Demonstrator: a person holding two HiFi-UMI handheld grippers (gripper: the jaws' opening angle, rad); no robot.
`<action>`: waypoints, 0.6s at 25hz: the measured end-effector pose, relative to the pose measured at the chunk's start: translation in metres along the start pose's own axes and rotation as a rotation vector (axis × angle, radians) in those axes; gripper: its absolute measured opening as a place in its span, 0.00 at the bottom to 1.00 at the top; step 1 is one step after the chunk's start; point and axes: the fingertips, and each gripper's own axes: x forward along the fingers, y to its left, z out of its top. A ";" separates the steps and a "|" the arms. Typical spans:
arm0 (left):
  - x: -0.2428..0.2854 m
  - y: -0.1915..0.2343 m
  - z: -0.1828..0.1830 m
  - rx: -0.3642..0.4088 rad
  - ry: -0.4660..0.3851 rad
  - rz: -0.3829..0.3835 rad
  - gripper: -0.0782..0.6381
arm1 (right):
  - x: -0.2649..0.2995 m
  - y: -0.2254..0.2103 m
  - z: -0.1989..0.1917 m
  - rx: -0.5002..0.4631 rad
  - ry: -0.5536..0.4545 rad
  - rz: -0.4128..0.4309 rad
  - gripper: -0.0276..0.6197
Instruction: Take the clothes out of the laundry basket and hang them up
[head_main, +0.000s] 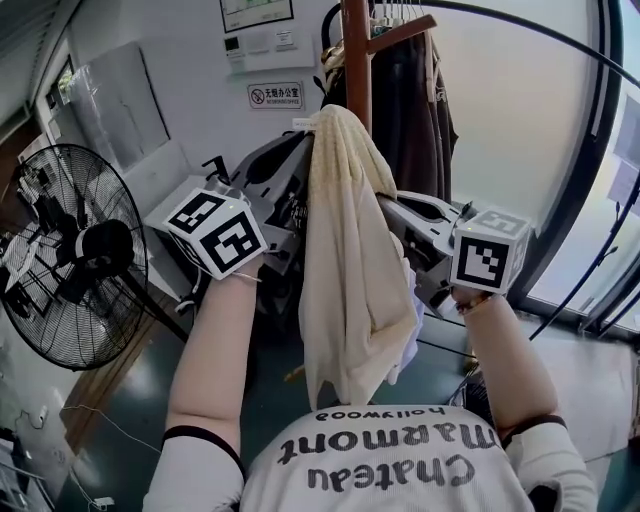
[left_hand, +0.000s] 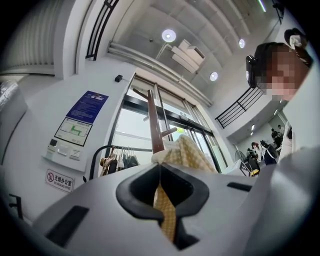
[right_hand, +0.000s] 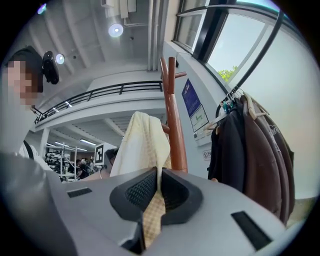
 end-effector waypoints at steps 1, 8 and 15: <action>-0.003 -0.002 0.000 0.006 -0.007 0.001 0.13 | 0.000 0.002 -0.002 -0.004 -0.006 0.001 0.10; -0.033 -0.012 -0.007 -0.076 -0.094 0.010 0.14 | -0.003 0.011 -0.008 0.010 -0.060 0.029 0.10; -0.079 -0.012 -0.046 -0.100 -0.035 0.118 0.13 | -0.006 0.011 -0.010 0.007 -0.079 0.043 0.10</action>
